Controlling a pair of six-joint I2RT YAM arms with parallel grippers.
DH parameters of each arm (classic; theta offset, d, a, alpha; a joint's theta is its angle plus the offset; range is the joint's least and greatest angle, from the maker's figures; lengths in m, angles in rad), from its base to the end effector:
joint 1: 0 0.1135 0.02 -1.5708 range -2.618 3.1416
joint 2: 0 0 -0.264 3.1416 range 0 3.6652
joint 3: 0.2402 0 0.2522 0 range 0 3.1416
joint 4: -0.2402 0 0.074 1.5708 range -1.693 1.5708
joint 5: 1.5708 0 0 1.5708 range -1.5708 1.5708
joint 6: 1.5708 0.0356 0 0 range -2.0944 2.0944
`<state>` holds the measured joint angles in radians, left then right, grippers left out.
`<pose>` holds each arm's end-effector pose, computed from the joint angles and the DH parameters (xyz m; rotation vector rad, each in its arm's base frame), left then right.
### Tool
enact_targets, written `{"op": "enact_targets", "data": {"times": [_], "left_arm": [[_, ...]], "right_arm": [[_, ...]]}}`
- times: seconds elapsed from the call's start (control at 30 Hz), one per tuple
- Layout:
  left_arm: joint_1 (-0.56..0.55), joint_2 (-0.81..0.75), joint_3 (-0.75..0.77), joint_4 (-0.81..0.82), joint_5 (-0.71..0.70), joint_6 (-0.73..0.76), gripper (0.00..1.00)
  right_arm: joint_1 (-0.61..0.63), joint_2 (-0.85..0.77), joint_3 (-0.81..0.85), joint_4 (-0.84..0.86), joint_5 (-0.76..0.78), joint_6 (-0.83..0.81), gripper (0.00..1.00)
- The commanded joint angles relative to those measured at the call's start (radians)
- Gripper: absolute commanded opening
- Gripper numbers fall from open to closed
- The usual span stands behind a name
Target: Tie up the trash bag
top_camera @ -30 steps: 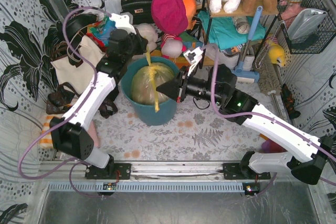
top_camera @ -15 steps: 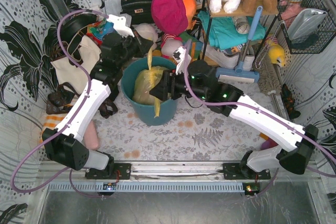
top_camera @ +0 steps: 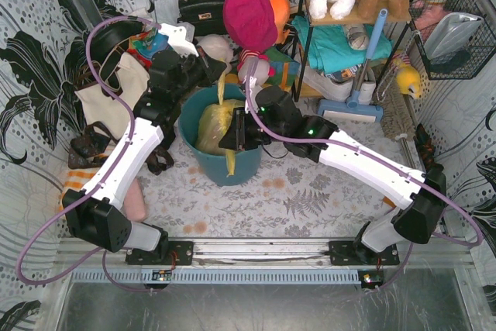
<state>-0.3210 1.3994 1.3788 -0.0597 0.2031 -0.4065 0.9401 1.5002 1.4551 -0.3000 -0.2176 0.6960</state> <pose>0.3105 -0.1108 0.4198 0.0867 1.6974 -0.7167 0.2009 0.2881 0.3889 -0.4219 2.0952 1.2527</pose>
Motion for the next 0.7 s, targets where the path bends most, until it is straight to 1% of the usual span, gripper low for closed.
{"op": "enact_targets", "data": {"times": [0.0, 0.03, 0.13, 0.3, 0.4, 0.47, 0.6, 0.67], "left_arm": [[-0.004, -0.009, 0.002, 0.059, 0.008, 0.011, 0.0], [-0.004, -0.006, 0.006, 0.06, 0.007, 0.012, 0.0], [-0.002, 0.008, 0.05, 0.055, -0.004, 0.02, 0.0], [-0.002, 0.046, 0.222, 0.013, -0.024, 0.048, 0.0], [-0.002, 0.081, 0.261, -0.025, -0.031, 0.06, 0.0], [-0.002, 0.097, 0.225, -0.027, -0.046, 0.067, 0.0], [-0.002, 0.111, 0.071, 0.01, -0.121, 0.072, 0.0], [-0.001, 0.116, 0.016, 0.019, -0.167, 0.078, 0.0]], "right_arm": [[-0.002, -0.044, 0.035, 0.019, -0.038, 0.002, 0.1], [-0.003, -0.053, 0.044, 0.028, -0.03, -0.007, 0.0], [-0.011, -0.075, 0.079, 0.061, -0.001, -0.028, 0.0], [-0.013, -0.112, 0.154, 0.128, 0.028, -0.064, 0.0], [-0.012, -0.135, 0.117, 0.144, 0.011, -0.054, 0.0], [-0.011, -0.149, 0.048, 0.162, -0.012, -0.036, 0.0], [-0.011, -0.18, -0.135, 0.261, -0.067, 0.039, 0.0], [-0.012, -0.187, -0.176, 0.283, -0.082, 0.063, 0.0]]}}
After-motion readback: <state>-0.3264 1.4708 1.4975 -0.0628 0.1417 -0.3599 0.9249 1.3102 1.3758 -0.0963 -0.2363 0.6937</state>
